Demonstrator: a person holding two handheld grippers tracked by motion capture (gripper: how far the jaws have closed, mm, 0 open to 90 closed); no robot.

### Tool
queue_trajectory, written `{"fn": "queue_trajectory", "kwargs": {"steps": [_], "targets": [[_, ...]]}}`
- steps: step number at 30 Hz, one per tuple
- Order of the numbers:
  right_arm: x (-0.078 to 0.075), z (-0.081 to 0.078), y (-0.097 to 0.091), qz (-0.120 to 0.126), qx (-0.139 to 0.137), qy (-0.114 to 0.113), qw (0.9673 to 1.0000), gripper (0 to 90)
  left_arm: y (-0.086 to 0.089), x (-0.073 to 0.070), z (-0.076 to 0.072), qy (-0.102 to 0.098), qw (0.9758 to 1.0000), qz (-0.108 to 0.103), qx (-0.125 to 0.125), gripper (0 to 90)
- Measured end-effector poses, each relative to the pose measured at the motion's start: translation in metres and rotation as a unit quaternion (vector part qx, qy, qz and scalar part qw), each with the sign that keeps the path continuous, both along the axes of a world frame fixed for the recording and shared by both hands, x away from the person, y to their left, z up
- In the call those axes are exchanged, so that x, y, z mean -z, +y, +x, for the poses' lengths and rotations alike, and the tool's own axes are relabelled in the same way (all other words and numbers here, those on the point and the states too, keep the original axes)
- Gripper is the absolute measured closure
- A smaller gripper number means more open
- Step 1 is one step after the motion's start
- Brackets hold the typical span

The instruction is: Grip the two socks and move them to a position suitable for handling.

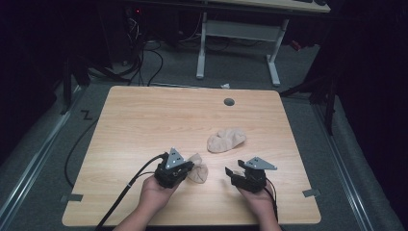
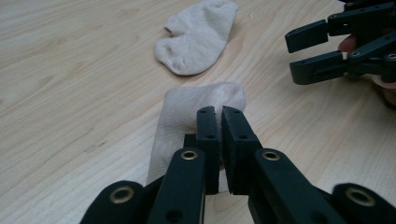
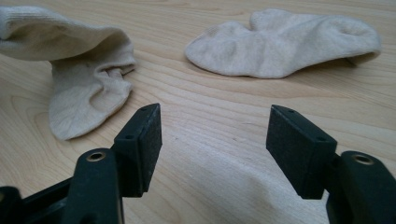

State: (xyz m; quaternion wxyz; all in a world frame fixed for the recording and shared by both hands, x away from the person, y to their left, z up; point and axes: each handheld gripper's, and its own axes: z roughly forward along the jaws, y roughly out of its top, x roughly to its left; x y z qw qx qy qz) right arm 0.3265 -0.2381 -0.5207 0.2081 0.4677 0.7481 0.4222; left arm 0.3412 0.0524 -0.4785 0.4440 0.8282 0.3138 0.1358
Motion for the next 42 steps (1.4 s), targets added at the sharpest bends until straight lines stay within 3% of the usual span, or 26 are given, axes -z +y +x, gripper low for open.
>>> {"fn": "queue_trajectory", "kwargs": {"steps": [7, 11, 17, 21, 23, 24, 27, 32, 37, 42], "targets": [[-0.002, -0.003, 0.015, -0.003, -0.028, -0.005, 0.9996, 41.3, -0.001, 0.002, -0.006, 0.004, 1.0, -0.003, 0.003, 85.9], [-0.003, -0.006, 0.031, 0.004, -0.06, -0.009, 0.9981, 50.8, -0.001, 0.002, -0.007, 0.003, 1.0, -0.006, 0.004, 85.8], [0.001, -0.007, 0.056, 0.01, -0.115, 0.014, 0.9932, 58.6, -0.001, 0.001, -0.009, 0.002, 1.0, -0.007, 0.005, 85.7], [0.003, -0.008, 0.067, -0.006, -0.132, 0.024, 0.9909, 60.4, -0.001, 0.001, -0.009, 0.002, 1.0, -0.007, 0.005, 85.7], [0.006, -0.007, 0.071, -0.013, -0.136, 0.034, 0.99, 62.6, -0.001, 0.0, -0.009, 0.001, 1.0, -0.008, 0.004, 85.7], [0.008, -0.007, 0.075, -0.029, -0.136, 0.041, 0.9894, 64.3, -0.001, 0.0, -0.009, 0.001, 1.0, -0.009, 0.003, 85.7], [0.009, -0.007, 0.077, -0.037, -0.133, 0.047, 0.9893, 68.5, 0.0, -0.001, -0.01, -0.001, 1.0, -0.009, 0.002, 85.7], [0.01, -0.006, 0.077, -0.051, -0.125, 0.051, 0.9895, 85.9, 0.006, -0.003, -0.009, -0.005, 0.9999, -0.012, -0.007, 85.8], [0.008, -0.009, 0.077, -0.057, -0.129, 0.044, 0.989, 86.7, 0.014, -0.005, -0.007, -0.01, 0.9996, -0.015, -0.02, 85.8], [0.006, -0.009, 0.073, -0.045, -0.131, 0.04, 0.9896, 86.7, 0.028, -0.008, -0.004, -0.014, 0.9989, -0.021, -0.038, 85.8]]}}
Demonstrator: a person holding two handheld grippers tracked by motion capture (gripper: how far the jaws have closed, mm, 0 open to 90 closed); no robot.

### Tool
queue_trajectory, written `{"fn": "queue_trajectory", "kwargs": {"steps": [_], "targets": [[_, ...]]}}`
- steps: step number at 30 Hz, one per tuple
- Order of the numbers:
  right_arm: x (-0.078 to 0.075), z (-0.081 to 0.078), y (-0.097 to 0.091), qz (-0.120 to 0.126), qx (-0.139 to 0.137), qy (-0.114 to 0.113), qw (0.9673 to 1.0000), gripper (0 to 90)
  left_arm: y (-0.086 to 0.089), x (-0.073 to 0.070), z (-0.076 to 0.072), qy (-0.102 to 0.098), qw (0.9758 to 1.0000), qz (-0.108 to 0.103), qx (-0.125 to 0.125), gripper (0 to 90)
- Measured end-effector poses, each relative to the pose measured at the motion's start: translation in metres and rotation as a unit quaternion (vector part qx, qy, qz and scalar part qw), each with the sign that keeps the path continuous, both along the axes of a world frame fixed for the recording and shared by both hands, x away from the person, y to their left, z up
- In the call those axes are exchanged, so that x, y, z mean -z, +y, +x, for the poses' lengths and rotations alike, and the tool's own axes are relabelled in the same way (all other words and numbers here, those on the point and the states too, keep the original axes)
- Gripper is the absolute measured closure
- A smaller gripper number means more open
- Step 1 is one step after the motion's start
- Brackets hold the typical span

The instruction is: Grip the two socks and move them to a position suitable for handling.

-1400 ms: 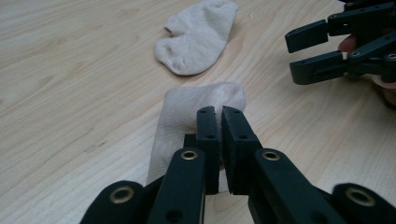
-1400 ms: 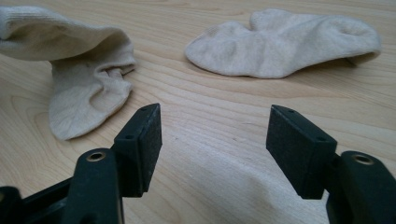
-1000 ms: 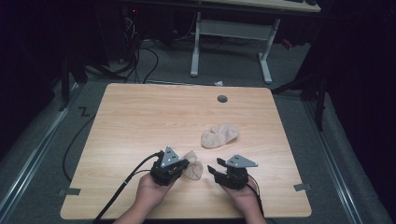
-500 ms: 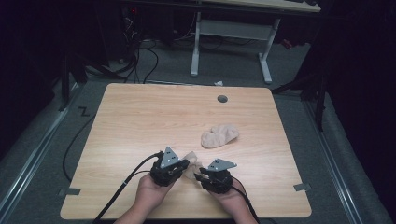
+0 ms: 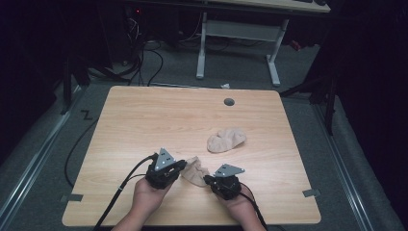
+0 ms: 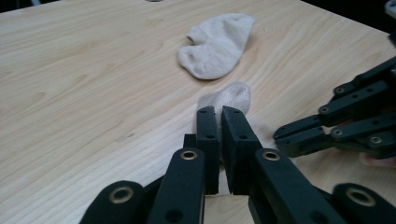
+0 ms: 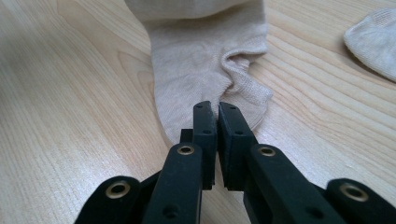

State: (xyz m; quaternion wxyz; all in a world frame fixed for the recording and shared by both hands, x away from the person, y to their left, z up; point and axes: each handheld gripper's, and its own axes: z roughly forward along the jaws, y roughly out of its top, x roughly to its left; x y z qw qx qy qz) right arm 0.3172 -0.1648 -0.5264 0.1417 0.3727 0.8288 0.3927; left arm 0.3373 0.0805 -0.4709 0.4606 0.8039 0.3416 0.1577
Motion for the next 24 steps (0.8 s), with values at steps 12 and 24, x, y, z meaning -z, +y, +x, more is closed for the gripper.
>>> {"fn": "queue_trajectory", "kwargs": {"steps": [12, 24], "targets": [[-0.005, -0.002, -0.01, 0.019, 0.004, -0.007, 0.9998, 86.8, 0.032, 0.008, 0.003, 0.008, 0.9993, 0.006, -0.036, 85.9], [-0.004, -0.005, -0.014, 0.016, 0.003, -0.004, 0.9999, 87.1, 0.048, 0.036, -0.023, 0.054, 0.998, 0.001, -0.032, 85.9]]}}
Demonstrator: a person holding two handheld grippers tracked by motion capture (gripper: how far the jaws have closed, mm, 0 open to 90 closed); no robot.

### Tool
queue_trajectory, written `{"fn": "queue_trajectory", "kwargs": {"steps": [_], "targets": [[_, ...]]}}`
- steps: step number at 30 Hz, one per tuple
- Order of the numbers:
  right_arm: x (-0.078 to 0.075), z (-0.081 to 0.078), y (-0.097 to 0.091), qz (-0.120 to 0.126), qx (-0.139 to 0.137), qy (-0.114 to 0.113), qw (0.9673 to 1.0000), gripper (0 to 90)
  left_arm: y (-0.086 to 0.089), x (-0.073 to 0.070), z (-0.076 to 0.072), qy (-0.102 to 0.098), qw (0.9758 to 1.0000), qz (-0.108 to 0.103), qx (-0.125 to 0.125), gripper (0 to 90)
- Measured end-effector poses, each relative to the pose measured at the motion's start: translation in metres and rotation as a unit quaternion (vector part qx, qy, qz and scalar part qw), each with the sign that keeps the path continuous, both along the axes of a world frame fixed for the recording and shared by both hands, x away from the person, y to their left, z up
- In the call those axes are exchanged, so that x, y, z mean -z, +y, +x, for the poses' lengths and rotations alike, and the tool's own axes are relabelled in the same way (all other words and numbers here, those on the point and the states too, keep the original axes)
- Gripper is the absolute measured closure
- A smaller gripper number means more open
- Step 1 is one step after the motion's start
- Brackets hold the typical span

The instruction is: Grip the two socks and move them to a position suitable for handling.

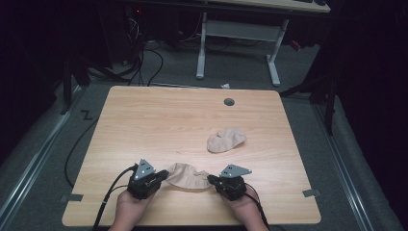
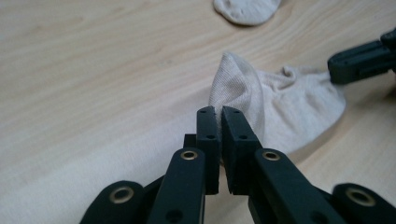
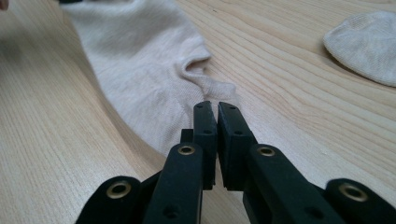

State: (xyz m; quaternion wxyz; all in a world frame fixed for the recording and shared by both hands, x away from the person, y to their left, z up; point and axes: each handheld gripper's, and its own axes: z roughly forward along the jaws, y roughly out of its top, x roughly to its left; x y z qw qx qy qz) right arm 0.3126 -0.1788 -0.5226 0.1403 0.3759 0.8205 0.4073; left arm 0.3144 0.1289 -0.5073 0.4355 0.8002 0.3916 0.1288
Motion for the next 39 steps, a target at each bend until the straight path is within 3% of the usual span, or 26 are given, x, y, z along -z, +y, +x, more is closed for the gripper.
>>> {"fn": "queue_trajectory", "kwargs": {"steps": [4, 11, 15, 22, 25, 27, 30, 32, 33, 35, 36, 39], "targets": [[0.0, 0.0, -0.001, -0.001, -0.003, 0.001, 1.0, 87.1, 0.004, 0.006, -0.01, 0.016, 0.9998, -0.008, -0.001, 85.9], [0.002, -0.001, 0.001, -0.004, -0.014, 0.003, 0.9999, 87.1, 0.006, 0.018, -0.024, 0.03, 0.9995, 0.004, 0.0, 85.3], [0.003, -0.002, 0.003, -0.014, -0.019, 0.001, 0.9997, 86.9, 0.007, 0.019, -0.026, 0.024, 0.9996, 0.013, -0.008, 81.2], [0.004, -0.001, 0.0, -0.01, -0.023, 0.003, 0.9997, 86.6, 0.016, 0.013, -0.021, 0.007, 0.9995, 0.007, -0.029, 75.3], [0.004, 0.0, 0.0, -0.011, -0.025, 0.004, 0.9996, 86.5, 0.013, 0.008, -0.019, -0.002, 0.9996, 0.008, -0.026, 69.2], [0.005, -0.001, 0.001, -0.011, -0.027, 0.006, 0.9996, 86.5, 0.008, 0.006, -0.016, -0.008, 0.9997, 0.014, -0.018, 65.8], [0.005, 0.0, 0.001, -0.012, -0.029, 0.006, 0.9995, 86.5, -0.007, 0.007, -0.003, -0.016, 0.9989, 0.043, -0.004, 60.7], [0.005, -0.001, 0.001, -0.012, -0.03, 0.007, 0.9994, 86.5, -0.009, 0.008, 0.0, -0.02, 0.9986, 0.049, -0.004, 73.0], [0.005, -0.001, 0.001, -0.012, -0.03, 0.007, 0.9994, 86.5, -0.01, 0.009, 0.002, -0.025, 0.9979, 0.06, -0.004, 73.0], [0.005, -0.001, 0.0, -0.012, -0.03, 0.008, 0.9994, 86.5, -0.01, 0.014, 0.008, -0.022, 0.9964, 0.081, -0.009, 81.9], [0.005, -0.001, -0.001, -0.012, -0.03, 0.008, 0.9994, 86.5, -0.007, 0.017, 0.01, -0.019, 0.9955, 0.092, -0.009, 84.3], [0.006, 0.0, -0.004, -0.01, -0.029, 0.01, 0.9995, 86.5, -0.002, 0.022, 0.012, -0.016, 0.9949, 0.099, -0.009, 85.7]]}}
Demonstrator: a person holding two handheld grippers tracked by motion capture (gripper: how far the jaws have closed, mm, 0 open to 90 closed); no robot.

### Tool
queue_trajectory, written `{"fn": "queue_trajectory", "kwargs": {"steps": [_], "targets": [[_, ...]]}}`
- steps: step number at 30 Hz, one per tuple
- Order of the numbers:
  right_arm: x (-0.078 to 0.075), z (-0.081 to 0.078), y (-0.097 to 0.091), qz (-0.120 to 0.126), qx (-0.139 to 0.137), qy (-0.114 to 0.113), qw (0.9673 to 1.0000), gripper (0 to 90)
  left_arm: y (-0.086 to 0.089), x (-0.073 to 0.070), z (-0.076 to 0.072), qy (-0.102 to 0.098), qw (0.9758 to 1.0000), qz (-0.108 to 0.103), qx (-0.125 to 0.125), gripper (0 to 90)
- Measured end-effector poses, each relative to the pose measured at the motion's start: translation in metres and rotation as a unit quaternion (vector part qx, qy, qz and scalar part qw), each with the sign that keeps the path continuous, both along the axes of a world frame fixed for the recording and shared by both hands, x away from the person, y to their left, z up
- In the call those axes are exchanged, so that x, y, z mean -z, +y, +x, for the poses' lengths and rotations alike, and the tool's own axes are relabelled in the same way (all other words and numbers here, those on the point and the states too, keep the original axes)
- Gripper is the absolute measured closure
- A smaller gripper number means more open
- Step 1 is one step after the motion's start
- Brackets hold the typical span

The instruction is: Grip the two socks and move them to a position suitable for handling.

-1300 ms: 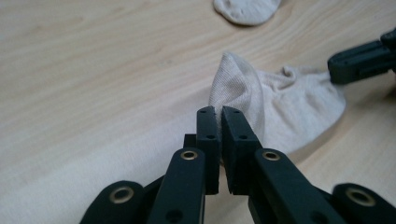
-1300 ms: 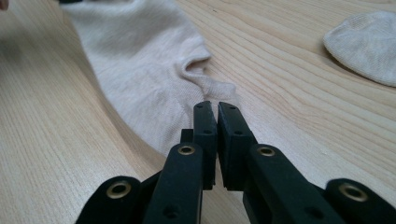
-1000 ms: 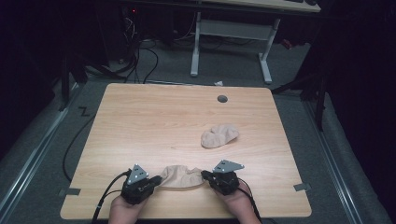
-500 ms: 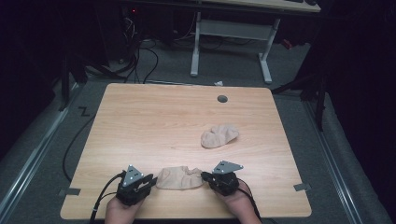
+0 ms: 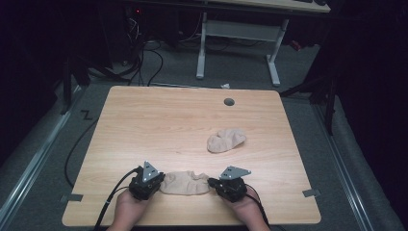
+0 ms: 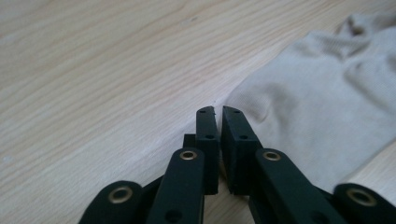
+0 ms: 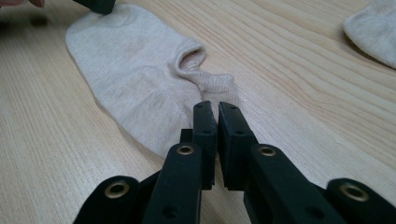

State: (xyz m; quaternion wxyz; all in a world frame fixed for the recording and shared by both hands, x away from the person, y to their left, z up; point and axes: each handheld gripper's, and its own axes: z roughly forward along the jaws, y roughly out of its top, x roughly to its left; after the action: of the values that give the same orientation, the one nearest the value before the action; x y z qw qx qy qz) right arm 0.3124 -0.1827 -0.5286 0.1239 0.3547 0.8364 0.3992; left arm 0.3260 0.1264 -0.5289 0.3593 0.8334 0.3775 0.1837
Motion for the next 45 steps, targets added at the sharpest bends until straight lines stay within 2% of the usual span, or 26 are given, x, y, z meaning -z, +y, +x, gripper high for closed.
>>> {"fn": "queue_trajectory", "kwargs": {"steps": [2, 4, 7, 10, 13, 18, 20, 21, 22, 23, 24, 25, 28, 33, 34, 35, 37, 38, 39, 42, 45], "targets": [[0.0, 0.001, -0.002, 0.005, 0.001, 0.004, 1.0, 84.7, 0.002, -0.001, -0.001, -0.002, 1.0, -0.006, 0.001, 81.3], [-0.001, 0.0, -0.003, 0.011, 0.006, 0.001, 0.9999, 79.4, 0.005, -0.004, -0.002, -0.013, 0.9997, -0.019, -0.006, 71.5], [-0.004, 0.001, -0.005, 0.028, 0.02, -0.003, 0.9994, 73.9, 0.012, -0.007, -0.001, -0.02, 0.999, -0.039, -0.011, 65.1], [-0.007, 0.006, -0.007, 0.024, 0.048, -0.01, 0.9985, 67.9, 0.021, -0.006, -0.001, -0.029, 0.9983, -0.047, -0.017, 60.8], [-0.012, 0.012, -0.006, 0.013, 0.074, -0.028, 0.9968, 63.9, 0.033, -0.005, 0.0, -0.035, 0.9973, -0.062, -0.018, 56.6], [-0.017, 0.029, 0.001, -0.018, 0.105, -0.039, 0.9936, 60.5, 0.038, 0.0, 0.002, -0.031, 0.9975, -0.06, -0.019, 54.6], [-0.018, 0.038, 0.005, -0.036, 0.117, -0.04, 0.9917, 60.1, 0.037, 0.001, 0.002, -0.03, 0.9977, -0.06, -0.014, 54.4], [-0.02, 0.048, 0.008, -0.047, 0.122, -0.043, 0.9905, 60.0, 0.037, 0.001, 0.002, -0.029, 0.9977, -0.061, -0.011, 54.2], [-0.02, 0.048, 0.008, -0.047, 0.122, -0.043, 0.9905, 60.0, 0.037, 0.001, 0.002, -0.029, 0.9977, -0.061, -0.011, 53.9], [-0.023, 0.058, 0.011, -0.055, 0.127, -0.04, 0.9895, 60.2, 0.037, 0.001, 0.002, -0.028, 0.9977, -0.061, -0.01, 53.8], [-0.023, 0.058, 0.011, -0.055, 0.127, -0.04, 0.9895, 60.2, 0.038, 0.0, 0.002, -0.03, 0.9975, -0.063, -0.01, 53.8], [-0.025, 0.068, 0.013, -0.059, 0.129, -0.037, 0.9892, 60.1, 0.04, -0.002, 0.001, -0.033, 0.9971, -0.068, -0.01, 53.7], [-0.028, 0.077, 0.017, -0.068, 0.13, -0.036, 0.9885, 60.1, 0.042, -0.003, 0.001, -0.033, 0.9967, -0.073, -0.011, 53.7], [-0.028, 0.098, 0.03, -0.102, 0.124, -0.036, 0.9863, 58.9, 0.046, -0.007, -0.001, -0.035, 0.9956, -0.085, -0.015, 54.1], [-0.028, 0.103, 0.031, -0.104, 0.126, -0.033, 0.986, 58.9, 0.046, -0.007, -0.001, -0.036, 0.9954, -0.087, -0.016, 54.1], [-0.024, 0.112, 0.031, -0.107, 0.13, -0.02, 0.9855, 59.0, 0.046, -0.007, -0.001, -0.034, 0.9955, -0.087, -0.014, 54.0], [-0.019, 0.118, 0.031, -0.11, 0.134, -0.015, 0.9847, 59.6, 0.046, -0.006, 0.0, -0.032, 0.9956, -0.088, -0.012, 54.0], [-0.019, 0.118, 0.031, -0.11, 0.134, -0.015, 0.9847, 59.6, 0.046, -0.006, 0.0, -0.032, 0.9956, -0.088, -0.012, 54.1], [-0.013, 0.123, 0.03, -0.113, 0.136, -0.001, 0.9842, 58.8, 0.044, -0.005, 0.0, -0.03, 0.9956, -0.088, -0.011, 54.0], [-0.009, 0.125, 0.029, -0.116, 0.139, 0.002, 0.9834, 57.7, 0.044, -0.005, 0.0, -0.031, 0.9958, -0.086, -0.007, 53.9], [-0.008, 0.127, 0.027, -0.107, 0.143, 0.012, 0.9839, 57.5, 0.044, -0.006, -0.001, -0.032, 0.9957, -0.087, -0.006, 54.0]]}}
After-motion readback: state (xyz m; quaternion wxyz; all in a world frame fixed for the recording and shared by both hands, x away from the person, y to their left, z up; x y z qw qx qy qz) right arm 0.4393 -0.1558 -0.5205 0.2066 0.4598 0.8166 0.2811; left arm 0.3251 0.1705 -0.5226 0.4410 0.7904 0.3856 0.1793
